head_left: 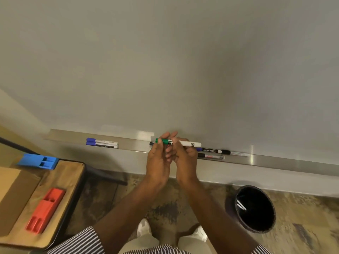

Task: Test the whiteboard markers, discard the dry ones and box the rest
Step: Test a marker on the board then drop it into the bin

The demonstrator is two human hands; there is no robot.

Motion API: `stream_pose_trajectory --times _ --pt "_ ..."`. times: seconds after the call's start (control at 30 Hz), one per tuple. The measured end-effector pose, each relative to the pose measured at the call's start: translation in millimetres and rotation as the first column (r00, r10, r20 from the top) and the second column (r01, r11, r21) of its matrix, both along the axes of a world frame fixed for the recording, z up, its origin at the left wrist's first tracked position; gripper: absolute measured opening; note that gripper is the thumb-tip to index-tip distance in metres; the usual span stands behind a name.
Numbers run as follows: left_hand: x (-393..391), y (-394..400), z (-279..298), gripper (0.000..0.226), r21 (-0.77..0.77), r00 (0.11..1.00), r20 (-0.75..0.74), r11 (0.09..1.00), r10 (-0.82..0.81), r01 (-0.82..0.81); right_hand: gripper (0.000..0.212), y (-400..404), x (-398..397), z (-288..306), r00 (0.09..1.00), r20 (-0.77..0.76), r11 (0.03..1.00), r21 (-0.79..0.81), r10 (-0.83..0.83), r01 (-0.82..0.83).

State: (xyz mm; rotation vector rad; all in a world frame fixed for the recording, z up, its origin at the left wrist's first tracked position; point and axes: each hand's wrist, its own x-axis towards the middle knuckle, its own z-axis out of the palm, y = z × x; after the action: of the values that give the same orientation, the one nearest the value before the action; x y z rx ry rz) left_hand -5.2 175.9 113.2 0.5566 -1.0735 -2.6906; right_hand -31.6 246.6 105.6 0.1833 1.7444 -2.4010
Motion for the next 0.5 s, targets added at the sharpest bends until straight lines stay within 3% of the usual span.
stream_pose_trajectory --times 0.2,0.5 --pt "-7 1 1 0.029 0.121 0.983 0.154 0.985 0.105 -0.124 0.022 -22 5 0 0.990 0.027 0.991 0.021 -0.135 0.134" --pt "-5 2 7 0.039 0.151 0.958 0.249 0.971 0.144 -0.186 0.020 -27 6 4 0.980 0.014 0.978 -0.073 -0.197 0.198"
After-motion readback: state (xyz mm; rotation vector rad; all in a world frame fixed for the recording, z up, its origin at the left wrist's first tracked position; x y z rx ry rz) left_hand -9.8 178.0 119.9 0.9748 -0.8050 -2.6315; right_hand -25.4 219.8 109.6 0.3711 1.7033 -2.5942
